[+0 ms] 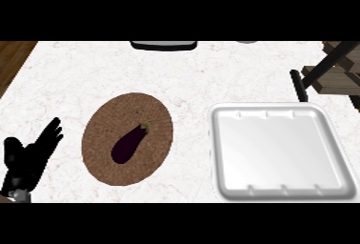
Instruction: Pick the lemon from the tray and place it in the tiered basket
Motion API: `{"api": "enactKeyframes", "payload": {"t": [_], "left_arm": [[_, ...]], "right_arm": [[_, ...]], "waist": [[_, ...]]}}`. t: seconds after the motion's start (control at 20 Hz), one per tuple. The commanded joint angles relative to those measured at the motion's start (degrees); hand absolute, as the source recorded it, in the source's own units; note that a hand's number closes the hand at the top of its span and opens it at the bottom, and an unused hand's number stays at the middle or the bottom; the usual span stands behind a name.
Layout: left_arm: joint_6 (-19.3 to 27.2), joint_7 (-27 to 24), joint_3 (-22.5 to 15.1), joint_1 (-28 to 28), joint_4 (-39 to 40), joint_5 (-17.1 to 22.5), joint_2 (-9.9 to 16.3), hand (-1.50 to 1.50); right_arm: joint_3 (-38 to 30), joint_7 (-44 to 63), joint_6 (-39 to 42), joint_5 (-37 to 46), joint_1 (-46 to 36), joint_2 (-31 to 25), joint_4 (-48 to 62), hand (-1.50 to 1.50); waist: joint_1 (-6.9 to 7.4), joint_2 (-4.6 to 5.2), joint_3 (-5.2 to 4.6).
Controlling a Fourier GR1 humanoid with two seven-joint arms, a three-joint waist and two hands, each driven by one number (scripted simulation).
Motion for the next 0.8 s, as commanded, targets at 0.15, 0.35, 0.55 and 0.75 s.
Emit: {"api": "enactKeyframes", "payload": {"t": [0.15, 0.35, 0.55, 0.75], "left_arm": [[0.5, -1.9, -0.5, -0.8, 1.8, -1.4, -0.8, 0.0], [-0.4, -2.7, -0.3, -0.1, 1.7, -1.2, -0.3, 0.0], [-2.6, -2.8, 1.7, -0.5, 3.0, 0.9, 1.2, 0.0], [-2.0, -0.7, 1.2, -2.4, 1.5, 0.7, 1.4, 0.0]], "right_arm": [[-7.4, -12.8, -8.3, -3.0, -5.9, 3.0, 19.3, 1.5], [-8.5, -22.4, -9.9, -1.4, -10.4, 0.5, 32.2, 1.5], [-9.4, -26.3, -11.7, -0.3, -15.7, -0.2, 42.5, 1.5], [5.2, -32.2, -8.6, 14.6, -11.8, -7.3, 38.4, 1.5]], "waist": [[0.4, 0.33, 0.04], [0.76, 0.36, 0.04], [0.96, 0.37, 0.02], [1.02, 0.84, -0.16]]}}
